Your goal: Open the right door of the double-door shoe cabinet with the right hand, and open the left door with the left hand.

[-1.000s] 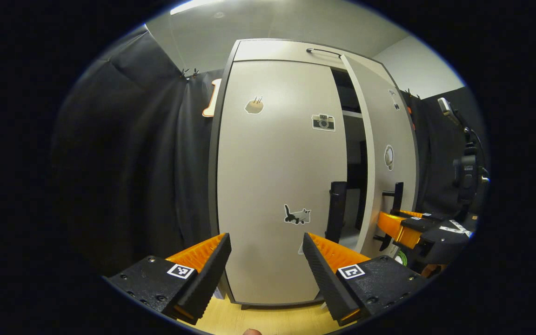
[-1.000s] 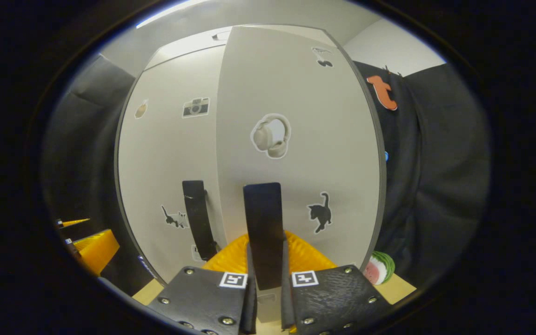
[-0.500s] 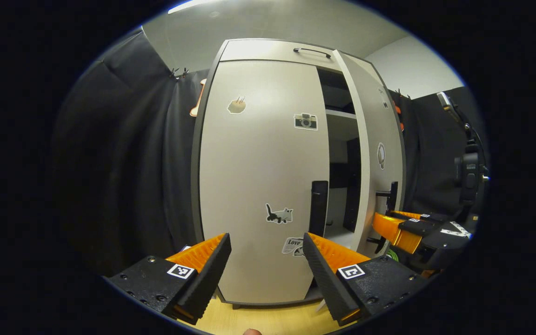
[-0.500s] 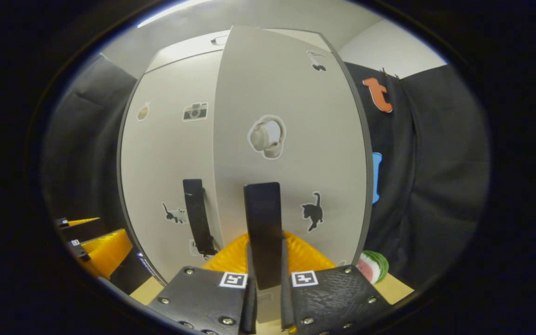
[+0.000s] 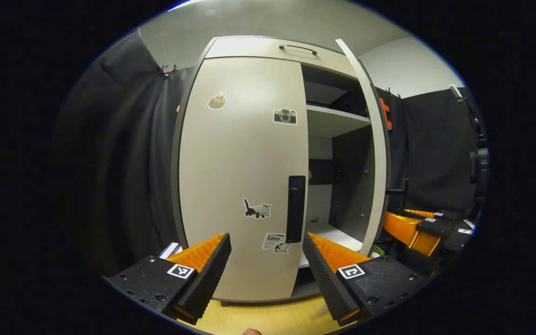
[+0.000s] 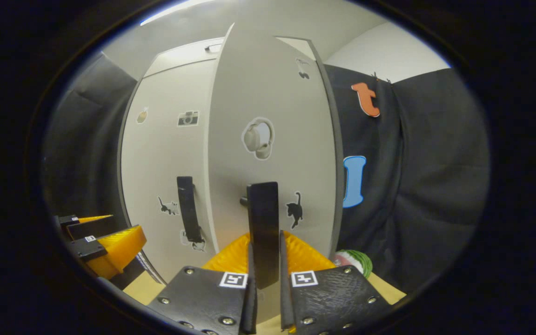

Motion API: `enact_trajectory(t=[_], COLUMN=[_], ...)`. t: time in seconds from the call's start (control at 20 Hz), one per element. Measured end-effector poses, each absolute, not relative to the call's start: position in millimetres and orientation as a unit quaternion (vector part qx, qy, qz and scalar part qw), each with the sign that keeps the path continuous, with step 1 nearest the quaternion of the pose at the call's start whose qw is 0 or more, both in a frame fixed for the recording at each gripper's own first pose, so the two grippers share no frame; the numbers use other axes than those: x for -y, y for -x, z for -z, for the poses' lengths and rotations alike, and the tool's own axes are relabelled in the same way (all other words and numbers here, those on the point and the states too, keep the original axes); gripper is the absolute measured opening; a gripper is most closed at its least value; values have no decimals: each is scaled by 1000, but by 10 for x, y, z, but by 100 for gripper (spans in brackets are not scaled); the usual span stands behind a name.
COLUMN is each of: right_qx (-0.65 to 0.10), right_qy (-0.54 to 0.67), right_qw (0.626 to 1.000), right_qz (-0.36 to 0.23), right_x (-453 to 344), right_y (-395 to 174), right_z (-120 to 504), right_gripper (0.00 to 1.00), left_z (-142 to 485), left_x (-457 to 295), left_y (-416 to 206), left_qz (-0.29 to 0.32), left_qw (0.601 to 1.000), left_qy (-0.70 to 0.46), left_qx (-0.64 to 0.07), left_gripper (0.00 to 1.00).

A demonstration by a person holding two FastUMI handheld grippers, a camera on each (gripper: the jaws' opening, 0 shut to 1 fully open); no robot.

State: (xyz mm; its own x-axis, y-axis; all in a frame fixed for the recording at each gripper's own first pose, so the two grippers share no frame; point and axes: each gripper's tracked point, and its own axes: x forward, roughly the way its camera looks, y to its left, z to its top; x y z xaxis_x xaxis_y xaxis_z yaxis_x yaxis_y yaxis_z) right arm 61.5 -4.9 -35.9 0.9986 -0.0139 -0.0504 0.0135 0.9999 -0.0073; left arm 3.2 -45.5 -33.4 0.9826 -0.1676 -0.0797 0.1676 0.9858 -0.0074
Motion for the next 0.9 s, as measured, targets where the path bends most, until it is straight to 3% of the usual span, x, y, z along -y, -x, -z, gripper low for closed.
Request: enact_trajectory(t=[0.9], right_qx=[-33], right_qy=[13], right_qw=[993], right_qz=[110], right_x=[1109], right_y=[-204], right_z=[378], right_gripper=[19], left_z=[413], left_x=[824], left_y=[166], left_qz=[116], left_qw=[992], left_qy=[13], left_qx=[-49], left_gripper=[97])
